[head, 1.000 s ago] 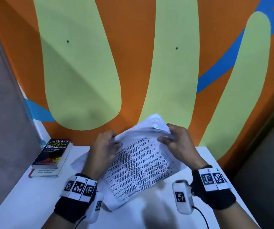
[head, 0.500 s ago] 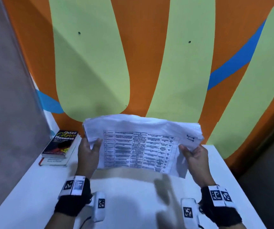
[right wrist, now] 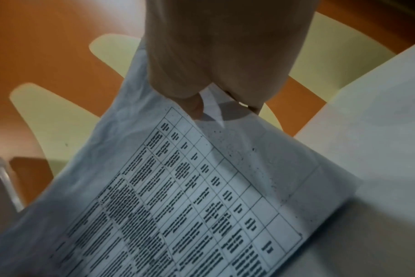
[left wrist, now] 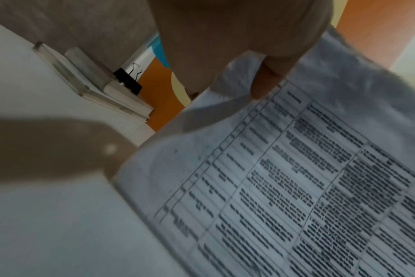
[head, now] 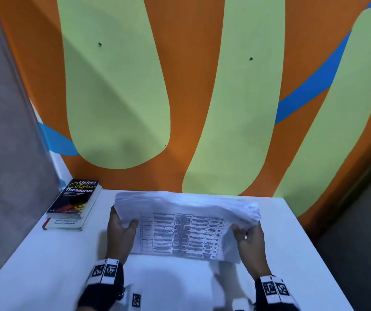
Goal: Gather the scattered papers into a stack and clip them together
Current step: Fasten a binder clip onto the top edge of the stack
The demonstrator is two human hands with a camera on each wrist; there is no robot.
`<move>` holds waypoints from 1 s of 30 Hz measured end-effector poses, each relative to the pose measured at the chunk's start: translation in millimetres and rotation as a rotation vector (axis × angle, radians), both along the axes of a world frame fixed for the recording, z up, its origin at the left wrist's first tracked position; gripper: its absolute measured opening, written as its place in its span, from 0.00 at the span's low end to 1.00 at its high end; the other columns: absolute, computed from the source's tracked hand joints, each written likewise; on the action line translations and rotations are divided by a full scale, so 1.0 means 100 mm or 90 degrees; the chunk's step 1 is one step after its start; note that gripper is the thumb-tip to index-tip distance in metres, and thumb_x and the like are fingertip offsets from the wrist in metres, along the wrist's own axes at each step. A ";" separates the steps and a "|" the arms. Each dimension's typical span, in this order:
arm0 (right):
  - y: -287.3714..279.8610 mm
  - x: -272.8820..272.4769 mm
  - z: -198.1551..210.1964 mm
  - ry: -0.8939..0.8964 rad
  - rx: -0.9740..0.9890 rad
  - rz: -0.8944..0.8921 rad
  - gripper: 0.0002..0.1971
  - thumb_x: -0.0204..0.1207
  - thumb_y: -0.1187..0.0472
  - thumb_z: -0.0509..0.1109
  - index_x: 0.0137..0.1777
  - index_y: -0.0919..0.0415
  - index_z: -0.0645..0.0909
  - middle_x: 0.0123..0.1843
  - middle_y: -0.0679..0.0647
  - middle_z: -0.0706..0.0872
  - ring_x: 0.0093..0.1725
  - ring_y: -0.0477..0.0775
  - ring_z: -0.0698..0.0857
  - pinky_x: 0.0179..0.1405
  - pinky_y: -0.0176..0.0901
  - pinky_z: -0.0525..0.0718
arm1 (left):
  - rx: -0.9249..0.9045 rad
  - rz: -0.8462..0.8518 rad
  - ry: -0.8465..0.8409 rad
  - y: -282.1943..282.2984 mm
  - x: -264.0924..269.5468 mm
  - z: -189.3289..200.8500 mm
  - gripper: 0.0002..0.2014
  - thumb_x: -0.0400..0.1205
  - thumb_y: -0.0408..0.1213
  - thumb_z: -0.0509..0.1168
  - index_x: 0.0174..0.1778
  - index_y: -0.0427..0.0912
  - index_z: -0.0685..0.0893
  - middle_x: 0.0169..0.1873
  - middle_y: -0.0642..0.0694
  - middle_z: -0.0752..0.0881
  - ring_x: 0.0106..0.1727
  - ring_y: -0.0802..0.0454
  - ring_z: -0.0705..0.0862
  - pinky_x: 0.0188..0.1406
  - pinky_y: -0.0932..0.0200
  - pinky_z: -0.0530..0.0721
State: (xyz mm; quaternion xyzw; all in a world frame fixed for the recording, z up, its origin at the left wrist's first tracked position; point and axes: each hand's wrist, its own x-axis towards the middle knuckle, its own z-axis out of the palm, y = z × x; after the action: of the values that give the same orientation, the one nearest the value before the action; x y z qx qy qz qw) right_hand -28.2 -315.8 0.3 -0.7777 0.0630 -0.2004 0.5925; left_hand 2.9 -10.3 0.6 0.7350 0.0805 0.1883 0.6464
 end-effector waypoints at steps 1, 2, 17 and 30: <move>0.01 0.01 -0.04 0.008 -0.010 -0.008 0.05 0.77 0.66 0.67 0.47 0.65 0.73 0.31 0.41 0.75 0.28 0.31 0.78 0.29 0.19 0.72 | 0.005 -0.002 0.015 0.01 0.02 -0.03 0.26 0.77 0.21 0.66 0.72 0.38 0.72 0.62 0.44 0.82 0.64 0.47 0.79 0.64 0.54 0.75; 0.02 0.01 -0.08 0.022 -0.013 -0.014 0.07 0.78 0.65 0.66 0.44 0.63 0.69 0.23 0.38 0.70 0.22 0.32 0.75 0.25 0.21 0.70 | 0.013 -0.005 0.033 0.01 0.04 -0.08 0.26 0.77 0.22 0.66 0.72 0.39 0.72 0.64 0.43 0.82 0.65 0.45 0.79 0.66 0.50 0.75; 0.26 -0.09 0.20 -0.082 -0.013 -0.009 0.19 0.78 0.71 0.64 0.60 0.45 0.71 0.49 0.22 0.84 0.52 0.22 0.81 0.49 0.15 0.74 | 0.063 0.057 -0.097 -0.25 -0.08 0.29 0.19 0.83 0.25 0.60 0.70 0.35 0.68 0.58 0.49 0.74 0.59 0.55 0.73 0.46 0.83 0.69; 0.35 -0.01 -0.05 -0.006 0.051 -0.020 0.15 0.80 0.68 0.65 0.61 0.56 0.67 0.55 0.49 0.82 0.55 0.41 0.84 0.55 0.24 0.79 | 0.007 0.072 0.001 -0.22 -0.05 0.03 0.20 0.80 0.27 0.65 0.68 0.37 0.71 0.60 0.45 0.79 0.60 0.51 0.77 0.59 0.59 0.71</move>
State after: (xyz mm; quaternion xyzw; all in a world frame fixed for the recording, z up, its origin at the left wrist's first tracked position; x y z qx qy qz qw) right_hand -28.8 -281.2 -4.5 -0.7513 0.0804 -0.2111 0.6201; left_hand -1.6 -32.5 3.8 0.7330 0.1213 0.2247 0.6305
